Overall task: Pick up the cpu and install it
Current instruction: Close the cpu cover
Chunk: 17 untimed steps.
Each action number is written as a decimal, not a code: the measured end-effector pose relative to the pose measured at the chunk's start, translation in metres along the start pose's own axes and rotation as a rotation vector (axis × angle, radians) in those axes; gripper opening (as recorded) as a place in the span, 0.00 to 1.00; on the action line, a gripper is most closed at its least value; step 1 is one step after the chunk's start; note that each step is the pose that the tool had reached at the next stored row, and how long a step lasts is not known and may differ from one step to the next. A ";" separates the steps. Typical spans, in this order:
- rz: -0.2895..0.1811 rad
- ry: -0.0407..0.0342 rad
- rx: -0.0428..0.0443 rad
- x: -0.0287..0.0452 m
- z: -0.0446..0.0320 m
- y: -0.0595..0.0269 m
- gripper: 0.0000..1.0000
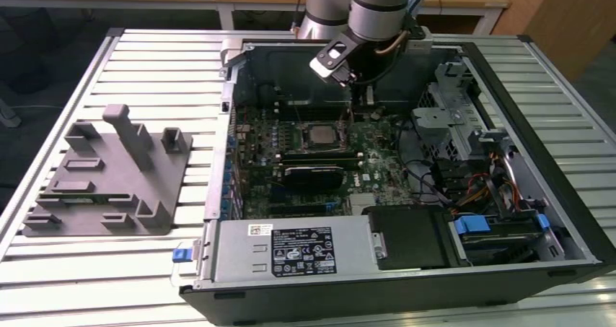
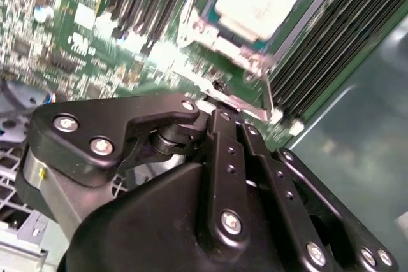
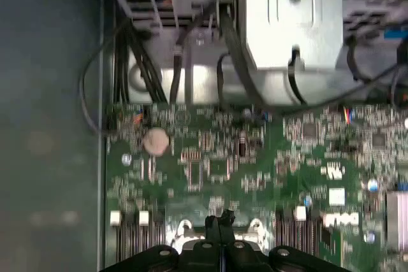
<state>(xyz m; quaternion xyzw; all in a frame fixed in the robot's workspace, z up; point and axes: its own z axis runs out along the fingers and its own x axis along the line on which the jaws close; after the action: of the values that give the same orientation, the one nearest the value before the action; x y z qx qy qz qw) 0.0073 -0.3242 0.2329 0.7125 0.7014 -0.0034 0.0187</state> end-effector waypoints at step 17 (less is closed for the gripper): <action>0.000 -0.0001 -0.0094 -0.0006 -0.0002 -0.0415 0.11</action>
<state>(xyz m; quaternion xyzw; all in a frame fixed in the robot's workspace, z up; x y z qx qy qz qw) -0.0342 -0.3243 0.2323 0.7125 0.7013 -0.0001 0.0221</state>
